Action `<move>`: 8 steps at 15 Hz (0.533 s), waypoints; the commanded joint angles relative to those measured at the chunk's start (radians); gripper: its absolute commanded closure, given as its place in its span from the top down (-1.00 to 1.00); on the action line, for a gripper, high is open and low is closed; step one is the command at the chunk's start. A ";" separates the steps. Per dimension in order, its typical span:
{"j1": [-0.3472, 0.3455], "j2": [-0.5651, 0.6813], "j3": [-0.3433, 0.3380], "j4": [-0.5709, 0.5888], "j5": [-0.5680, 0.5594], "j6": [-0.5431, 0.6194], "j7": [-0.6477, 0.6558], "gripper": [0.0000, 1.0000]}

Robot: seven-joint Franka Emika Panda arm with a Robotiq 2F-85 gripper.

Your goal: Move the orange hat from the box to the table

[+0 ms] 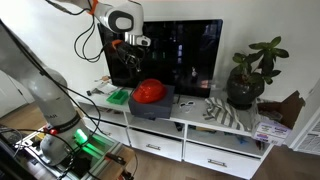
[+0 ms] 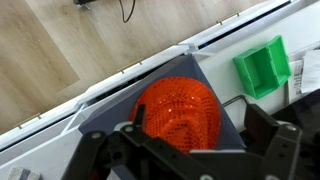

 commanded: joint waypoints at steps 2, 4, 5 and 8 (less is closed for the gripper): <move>-0.007 0.232 -0.011 0.141 0.142 0.045 -0.067 1.00; -0.021 0.311 -0.003 0.187 0.179 0.050 -0.084 1.00; -0.029 0.346 0.001 0.209 0.195 0.050 -0.092 1.00; -0.058 0.451 0.015 0.282 0.244 0.030 -0.113 1.00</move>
